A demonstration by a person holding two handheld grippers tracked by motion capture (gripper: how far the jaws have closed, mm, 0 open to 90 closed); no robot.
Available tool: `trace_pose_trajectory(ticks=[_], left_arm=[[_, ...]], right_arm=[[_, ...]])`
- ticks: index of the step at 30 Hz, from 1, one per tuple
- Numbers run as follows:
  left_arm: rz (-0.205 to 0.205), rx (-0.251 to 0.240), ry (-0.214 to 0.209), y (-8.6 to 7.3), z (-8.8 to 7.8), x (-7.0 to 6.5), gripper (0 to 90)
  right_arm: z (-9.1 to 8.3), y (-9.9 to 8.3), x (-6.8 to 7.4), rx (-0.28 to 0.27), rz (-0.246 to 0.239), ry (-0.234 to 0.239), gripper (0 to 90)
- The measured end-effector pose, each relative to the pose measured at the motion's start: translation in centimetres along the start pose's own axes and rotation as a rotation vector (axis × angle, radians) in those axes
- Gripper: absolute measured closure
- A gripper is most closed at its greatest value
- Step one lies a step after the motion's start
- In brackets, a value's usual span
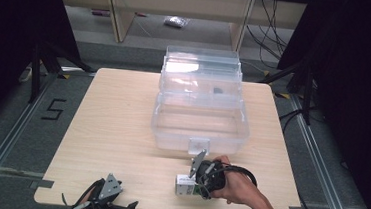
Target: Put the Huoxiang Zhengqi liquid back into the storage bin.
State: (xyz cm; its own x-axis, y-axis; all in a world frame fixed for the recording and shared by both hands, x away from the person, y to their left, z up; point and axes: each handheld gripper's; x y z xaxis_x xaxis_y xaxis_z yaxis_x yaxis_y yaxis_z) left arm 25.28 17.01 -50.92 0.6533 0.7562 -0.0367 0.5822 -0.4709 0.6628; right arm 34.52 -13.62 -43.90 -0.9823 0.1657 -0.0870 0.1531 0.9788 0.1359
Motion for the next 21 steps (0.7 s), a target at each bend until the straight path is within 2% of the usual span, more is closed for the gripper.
trace_pose_trajectory(ticks=[1,2,4,6,7,9,10,12,13,14,15,17,20,21], left_arm=[[-0.008,-0.002,-0.001,0.0,0.0,0.0,15.2],[0.005,0.013,0.004,0.0,-0.1,0.1,15.2],[0.011,0.014,0.009,0.0,0.0,0.1,15.2],[0.004,0.008,0.01,0.0,0.0,0.1,15.2],[0.007,0.006,0.006,0.0,0.0,0.1,15.2],[-0.002,0.0,-0.002,0.0,0.0,0.0,15.2],[0.005,0.008,0.013,0.0,0.0,0.1,15.2],[0.006,0.008,0.015,0.0,-0.1,0.1,15.2],[0.006,0.009,0.014,0.0,0.0,0.1,15.2],[0.006,0.01,0.013,0.0,0.0,0.1,15.2],[-0.008,-0.001,0.001,0.0,0.0,0.0,15.2],[-0.007,-0.006,0.002,0.0,0.1,0.0,15.2],[-0.006,-0.003,0.002,0.0,0.0,0.0,15.2],[0.004,0.007,0.015,0.0,0.0,0.1,15.2]], right_arm=[[-0.2,0.1,0.4,0.023,0.033,0.002,55.2],[-0.1,0.2,0.3,0.025,0.001,-0.001,56.0],[-0.1,0.3,0.4,0.036,-0.008,-0.003,58.3],[-0.2,0.4,0.1,0.04,-0.072,0.002,62.5],[-0.2,0.4,0.2,0.046,-0.053,0.004,63.4],[-0.3,0.4,0.2,0.049,-0.05,0.006,63.9],[-0.3,0.3,0.2,0.05,-0.039,0.012,64.2],[-0.3,0.3,-0.1,0.048,-0.072,0.017,64.4],[-0.4,0.2,0.1,0.049,-0.034,0.022,64.4],[-0.5,0.1,-0.1,0.045,-0.065,0.016,64.5],[-0.8,0.0,0.0,0.05,-0.036,0.023,64.5],[-1.3,-0.1,0.0,0.045,-0.021,0.02,64.6],[-2.1,-0.1,-0.1,0.044,-0.023,0.022,64.6],[-2.3,-0.1,-0.1,0.041,-0.02,0.024,64.6]])
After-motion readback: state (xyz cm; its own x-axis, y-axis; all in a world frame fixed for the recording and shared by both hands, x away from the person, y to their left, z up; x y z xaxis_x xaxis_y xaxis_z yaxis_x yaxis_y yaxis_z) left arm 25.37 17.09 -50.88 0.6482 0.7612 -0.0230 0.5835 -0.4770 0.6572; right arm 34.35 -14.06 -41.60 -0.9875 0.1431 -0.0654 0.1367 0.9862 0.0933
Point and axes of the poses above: each handheld gripper's, and its own axes: z roughly forward along the jaws, y roughly out of its top, x roughly to its left, and after that the axes turned 5 degrees about x, right-handed
